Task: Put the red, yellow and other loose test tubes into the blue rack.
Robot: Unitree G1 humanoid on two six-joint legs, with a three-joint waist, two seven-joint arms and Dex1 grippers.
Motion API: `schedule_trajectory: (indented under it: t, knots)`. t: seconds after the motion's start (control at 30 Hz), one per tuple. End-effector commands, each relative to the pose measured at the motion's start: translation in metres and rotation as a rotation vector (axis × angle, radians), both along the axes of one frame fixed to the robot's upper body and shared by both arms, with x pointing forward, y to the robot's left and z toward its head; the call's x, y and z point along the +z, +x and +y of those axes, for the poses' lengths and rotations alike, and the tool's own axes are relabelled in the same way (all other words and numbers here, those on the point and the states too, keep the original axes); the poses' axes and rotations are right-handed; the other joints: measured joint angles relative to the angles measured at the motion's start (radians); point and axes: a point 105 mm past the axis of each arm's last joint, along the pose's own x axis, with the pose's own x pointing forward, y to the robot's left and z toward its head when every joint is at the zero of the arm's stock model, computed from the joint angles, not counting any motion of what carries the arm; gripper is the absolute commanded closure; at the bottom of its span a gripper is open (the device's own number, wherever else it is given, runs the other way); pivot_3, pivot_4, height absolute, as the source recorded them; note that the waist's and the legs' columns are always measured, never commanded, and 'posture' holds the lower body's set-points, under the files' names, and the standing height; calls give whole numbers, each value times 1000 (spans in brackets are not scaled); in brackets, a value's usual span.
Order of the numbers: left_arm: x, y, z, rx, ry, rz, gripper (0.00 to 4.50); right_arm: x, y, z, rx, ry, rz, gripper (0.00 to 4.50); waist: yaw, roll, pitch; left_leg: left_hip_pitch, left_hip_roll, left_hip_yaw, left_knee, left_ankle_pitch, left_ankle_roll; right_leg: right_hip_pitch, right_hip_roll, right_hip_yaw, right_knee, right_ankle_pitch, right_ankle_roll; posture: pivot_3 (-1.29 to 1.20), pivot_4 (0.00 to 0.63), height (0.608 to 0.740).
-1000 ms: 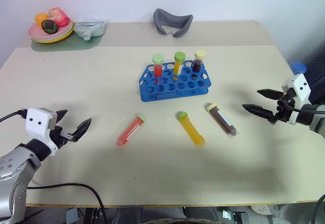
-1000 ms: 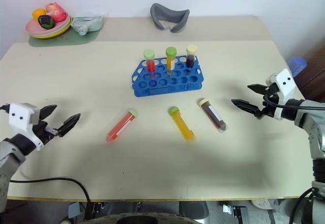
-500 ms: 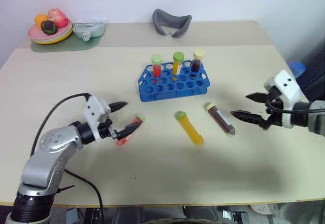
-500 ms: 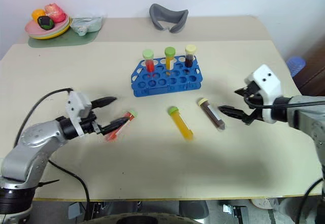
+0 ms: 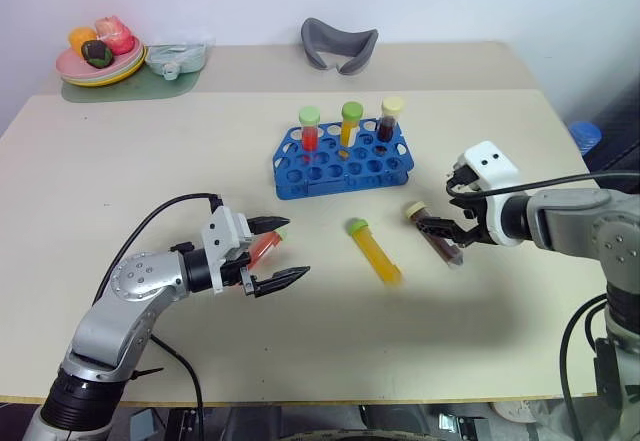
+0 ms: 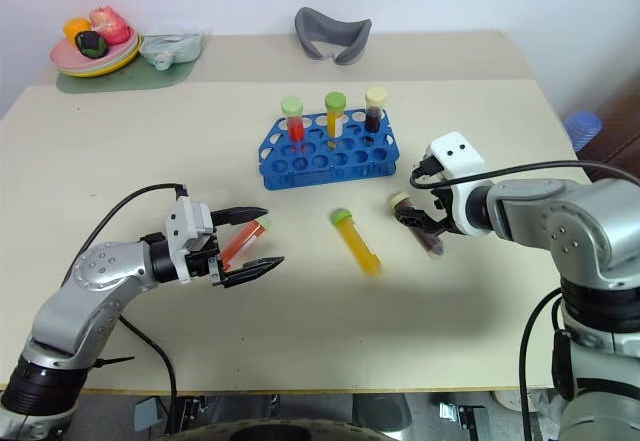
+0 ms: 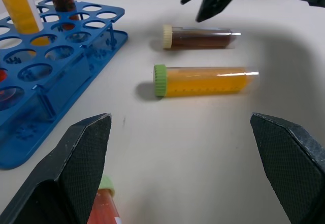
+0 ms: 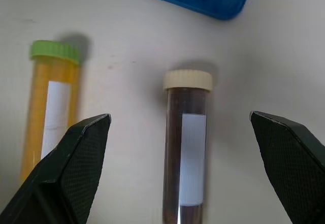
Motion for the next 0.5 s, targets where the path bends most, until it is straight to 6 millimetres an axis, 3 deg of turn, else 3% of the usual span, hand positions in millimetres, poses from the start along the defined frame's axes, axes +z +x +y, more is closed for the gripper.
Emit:
schedule_trajectory:
  t: [0.03,0.5]
  knots:
    - [1,-6,-3,-16,9,-35,46,0,5,2,-11,-21,24,0,2,0,0,0,0,0,0,0,0,0,0,0,0,0,0,0,150,740]
    - [-12,-15,5,7,2,-27,46,-15,12,8,-61,-52,122,0,2,0,0,-2,0,0,4,-2,3,0,0,0,0,0,0,0,150,740]
